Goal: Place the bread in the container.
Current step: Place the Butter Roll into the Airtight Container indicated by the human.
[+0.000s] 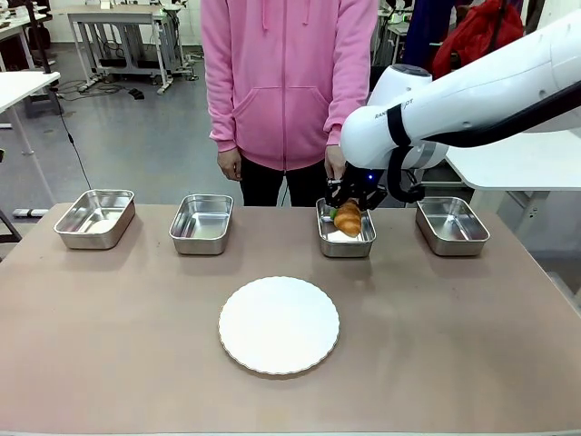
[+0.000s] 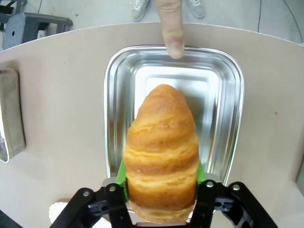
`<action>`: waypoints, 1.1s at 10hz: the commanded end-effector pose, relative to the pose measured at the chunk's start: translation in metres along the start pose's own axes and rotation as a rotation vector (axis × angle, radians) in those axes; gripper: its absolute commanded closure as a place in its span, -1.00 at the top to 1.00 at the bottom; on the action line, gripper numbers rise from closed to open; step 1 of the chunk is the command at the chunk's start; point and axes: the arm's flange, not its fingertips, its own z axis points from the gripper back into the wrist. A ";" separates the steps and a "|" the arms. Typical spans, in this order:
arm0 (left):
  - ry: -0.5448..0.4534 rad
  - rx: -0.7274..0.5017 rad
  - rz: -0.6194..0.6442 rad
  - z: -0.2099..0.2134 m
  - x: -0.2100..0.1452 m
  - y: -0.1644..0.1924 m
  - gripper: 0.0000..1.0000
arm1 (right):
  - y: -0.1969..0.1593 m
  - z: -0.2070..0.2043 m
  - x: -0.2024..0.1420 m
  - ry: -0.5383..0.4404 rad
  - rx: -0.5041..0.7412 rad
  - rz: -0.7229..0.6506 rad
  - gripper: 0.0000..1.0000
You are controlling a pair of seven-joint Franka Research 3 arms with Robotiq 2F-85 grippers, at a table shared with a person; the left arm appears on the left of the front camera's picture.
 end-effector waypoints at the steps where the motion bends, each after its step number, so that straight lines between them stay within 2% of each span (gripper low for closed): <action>1: -0.003 0.000 -0.009 0.000 0.002 -0.002 1.00 | 0.006 0.001 0.004 0.005 -0.068 -0.030 1.00; 6: -0.003 0.000 -0.009 0.000 0.002 -0.002 1.00 | 0.007 0.006 0.002 0.009 -0.063 -0.024 1.00; 7: -0.003 0.000 -0.009 0.000 0.002 -0.002 1.00 | 0.007 0.010 0.003 -0.001 -0.041 0.034 1.00; 8: -0.003 0.000 -0.009 0.000 0.002 -0.002 1.00 | 0.002 0.002 -0.001 0.016 -0.025 -0.004 1.00; 11: -0.003 0.000 -0.009 0.000 0.002 -0.002 1.00 | 0.002 0.002 -0.001 0.016 -0.025 -0.004 1.00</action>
